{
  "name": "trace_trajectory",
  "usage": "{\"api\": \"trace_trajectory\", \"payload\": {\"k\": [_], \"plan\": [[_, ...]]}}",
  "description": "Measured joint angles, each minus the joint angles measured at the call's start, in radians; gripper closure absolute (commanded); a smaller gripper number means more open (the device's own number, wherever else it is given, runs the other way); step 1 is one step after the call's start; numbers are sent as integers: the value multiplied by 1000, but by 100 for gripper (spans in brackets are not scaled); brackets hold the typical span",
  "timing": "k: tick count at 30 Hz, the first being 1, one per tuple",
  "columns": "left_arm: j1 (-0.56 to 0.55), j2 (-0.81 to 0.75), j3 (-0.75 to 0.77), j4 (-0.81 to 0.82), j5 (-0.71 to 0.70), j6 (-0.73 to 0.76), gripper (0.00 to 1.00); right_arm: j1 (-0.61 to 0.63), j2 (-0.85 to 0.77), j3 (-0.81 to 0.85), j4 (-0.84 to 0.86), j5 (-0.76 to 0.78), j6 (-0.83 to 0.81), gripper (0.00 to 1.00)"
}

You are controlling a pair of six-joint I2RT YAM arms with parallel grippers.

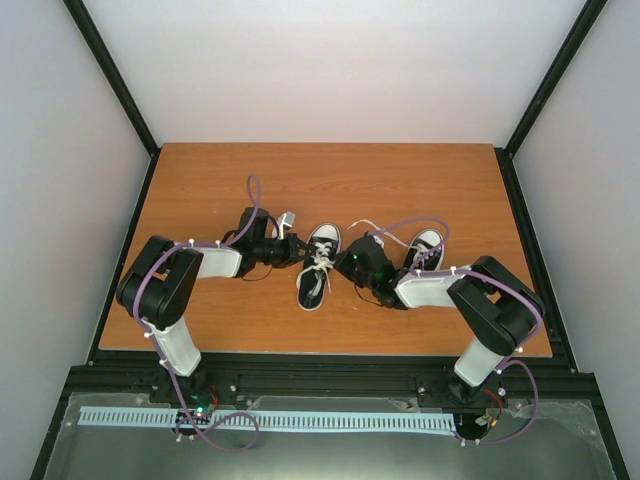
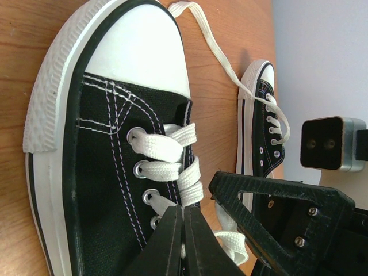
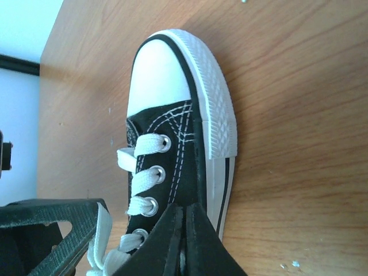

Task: Tie the shoes
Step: Tie the shoelace on the shoe.

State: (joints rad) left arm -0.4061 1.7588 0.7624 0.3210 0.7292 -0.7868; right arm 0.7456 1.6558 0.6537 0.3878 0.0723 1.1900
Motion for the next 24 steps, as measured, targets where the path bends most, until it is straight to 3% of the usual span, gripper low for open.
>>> {"api": "trace_trajectory", "payload": {"k": [24], "plan": [[40, -32, -85, 5, -77, -55, 99, -83, -36, 79, -131, 92, -67, 97]]}}
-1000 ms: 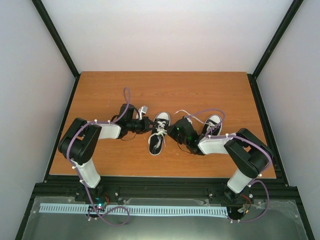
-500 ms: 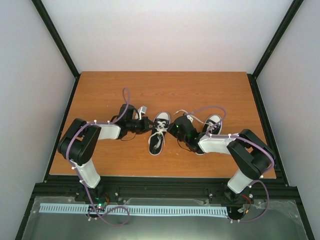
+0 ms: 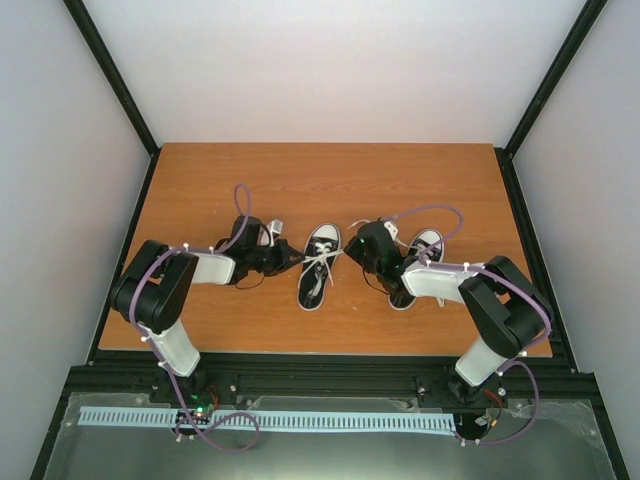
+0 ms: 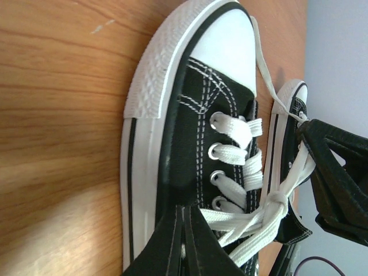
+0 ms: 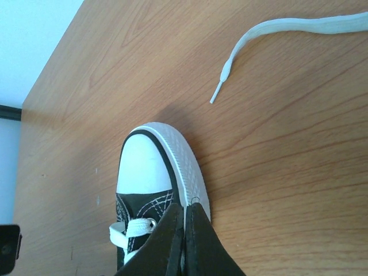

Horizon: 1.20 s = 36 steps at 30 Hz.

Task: Tie the shoes
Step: Tie the shoelace on the shoe.

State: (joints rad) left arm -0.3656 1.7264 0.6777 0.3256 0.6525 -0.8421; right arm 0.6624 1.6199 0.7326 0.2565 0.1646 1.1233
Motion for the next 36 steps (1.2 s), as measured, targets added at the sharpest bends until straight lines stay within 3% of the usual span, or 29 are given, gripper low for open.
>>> {"api": "trace_trajectory", "payload": {"k": [24, 25, 26, 28, 29, 30, 32, 36], "plan": [[46, -92, -86, -2, -82, -28, 99, -31, -42, -89, -17, -8, -2, 97], [46, -95, -86, -3, -83, -28, 97, -31, -49, -90, -17, -8, -7, 93], [46, -100, -86, -8, -83, -26, 81, -31, -57, -92, -17, -8, -14, 82], [46, -119, -84, -37, -90, -3, 43, -32, -89, -95, -21, -10, -44, 45], [47, -131, -80, -61, -104, 11, 31, -35, -110, -94, -32, -4, -68, 28], [49, -148, -71, -100, -121, 27, 26, -40, -131, -94, -46, 2, -90, 16], [47, -189, -49, -178, -166, 61, 23, -47, -178, -92, -82, 14, -131, 5], [-7, -294, -8, -312, -267, 132, 30, -52, -292, -90, -179, 50, -210, 1]]}}
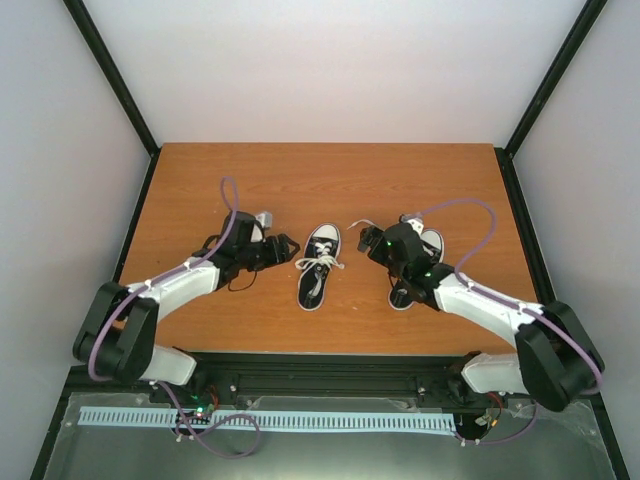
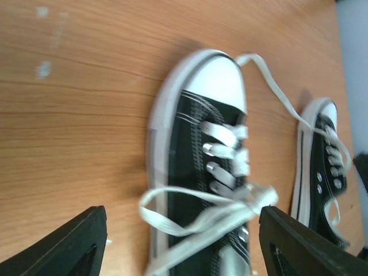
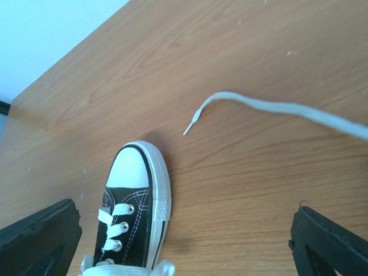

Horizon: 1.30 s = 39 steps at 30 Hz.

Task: Tie the shoes
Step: Tie the shoelace on the shoe, then move the shoe to the center of the board.

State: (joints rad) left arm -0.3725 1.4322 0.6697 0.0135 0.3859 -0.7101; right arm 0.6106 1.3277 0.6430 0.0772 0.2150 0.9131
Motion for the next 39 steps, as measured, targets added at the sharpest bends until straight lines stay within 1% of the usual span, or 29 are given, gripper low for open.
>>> {"api": "trace_trajectory", "payload": {"k": [3, 4, 6, 11, 17, 22, 24, 25, 26, 27, 29, 31, 34, 36, 39], "plan": [[-84, -58, 29, -74, -48, 40, 39, -11, -79, 0, -66, 26, -42, 0], [-111, -71, 34, -96, -59, 52, 40, -18, -100, 0, -85, 35, -53, 0], [-154, -77, 38, -137, -70, 65, 41, -34, -136, -2, -117, 48, -68, 0], [-219, -47, 55, -216, -78, 83, 41, -67, -185, -14, -182, 73, -82, 0], [-290, 28, 109, -240, -86, 97, 43, -72, -248, -42, -238, 96, -83, 0], [-317, 90, 146, -239, -99, 118, 44, -74, -282, -69, -256, 106, -81, 0], [-317, 127, 161, -239, -110, 129, 49, -74, -288, -79, -266, 109, -78, 0], [-318, 142, 166, -238, -113, 132, 54, -74, -292, -83, -269, 111, -78, 0], [-318, 158, 172, -237, -114, 138, 62, -74, -295, -86, -271, 113, -77, 0], [-318, 170, 175, -232, -113, 144, 73, -74, -299, -89, -277, 116, -76, 0], [-318, 188, 187, -226, -114, 153, 89, -75, -305, -89, -288, 126, -77, 0], [-320, 201, 209, -232, -133, 171, 98, -76, -312, -89, -307, 140, -82, 0], [-320, 201, 261, -285, -203, 190, 99, -87, -320, -75, -363, 154, -114, 0], [-317, 201, 319, -338, -264, 214, 99, -116, -315, -46, -404, 138, -153, 0], [-284, 212, 448, -423, -343, 261, 99, -175, -287, 1, -445, 102, -207, 0]]}}
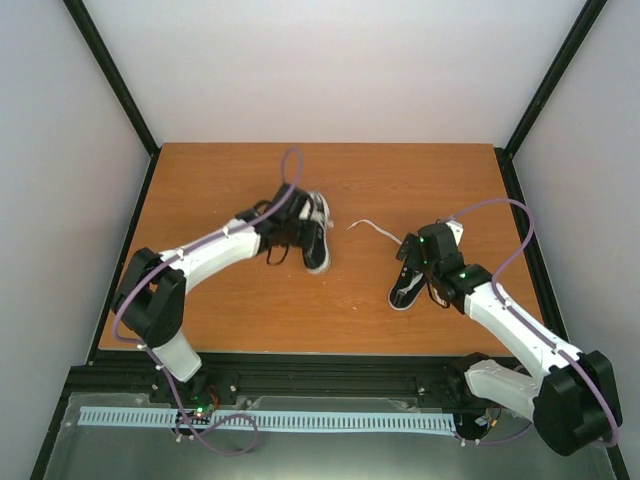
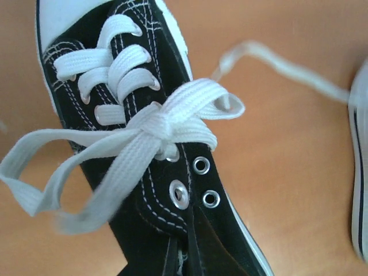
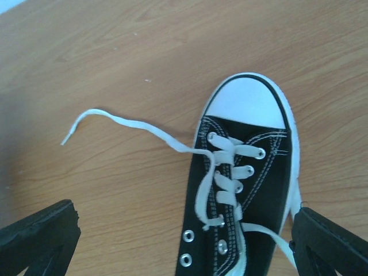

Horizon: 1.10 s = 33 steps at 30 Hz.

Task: Tie the shoes
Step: Move the shoe to the center of the board.

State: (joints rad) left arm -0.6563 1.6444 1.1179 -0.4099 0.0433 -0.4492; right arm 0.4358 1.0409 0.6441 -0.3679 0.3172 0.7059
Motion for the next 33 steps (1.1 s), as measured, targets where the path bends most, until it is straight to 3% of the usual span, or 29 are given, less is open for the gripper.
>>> {"api": "trace_trajectory", "payload": {"k": [8, 13, 16, 18, 22, 24, 30, 33], "plan": [[207, 125, 434, -145, -151, 223, 99, -117, 82, 10, -67, -137, -76, 0], [246, 148, 484, -214, -238, 372, 99, -121, 167, 16, -81, -169, -111, 0], [264, 173, 480, -267, -246, 419, 96, -121, 209, 16, -89, -175, -125, 6], [274, 201, 480, -291, -241, 428, 87, -121, 227, 16, -88, -178, -134, 16], [302, 248, 460, -293, -239, 421, 40, -121, 257, 18, -79, -192, -157, 35], [316, 249, 438, -286, -247, 399, 24, -121, 273, 20, -69, -197, -164, 51], [329, 222, 400, -238, -272, 319, 10, -121, 332, 41, -36, -214, -190, 96], [329, 119, 331, -183, -267, 266, 1, -121, 347, 60, -40, -224, -195, 97]]}}
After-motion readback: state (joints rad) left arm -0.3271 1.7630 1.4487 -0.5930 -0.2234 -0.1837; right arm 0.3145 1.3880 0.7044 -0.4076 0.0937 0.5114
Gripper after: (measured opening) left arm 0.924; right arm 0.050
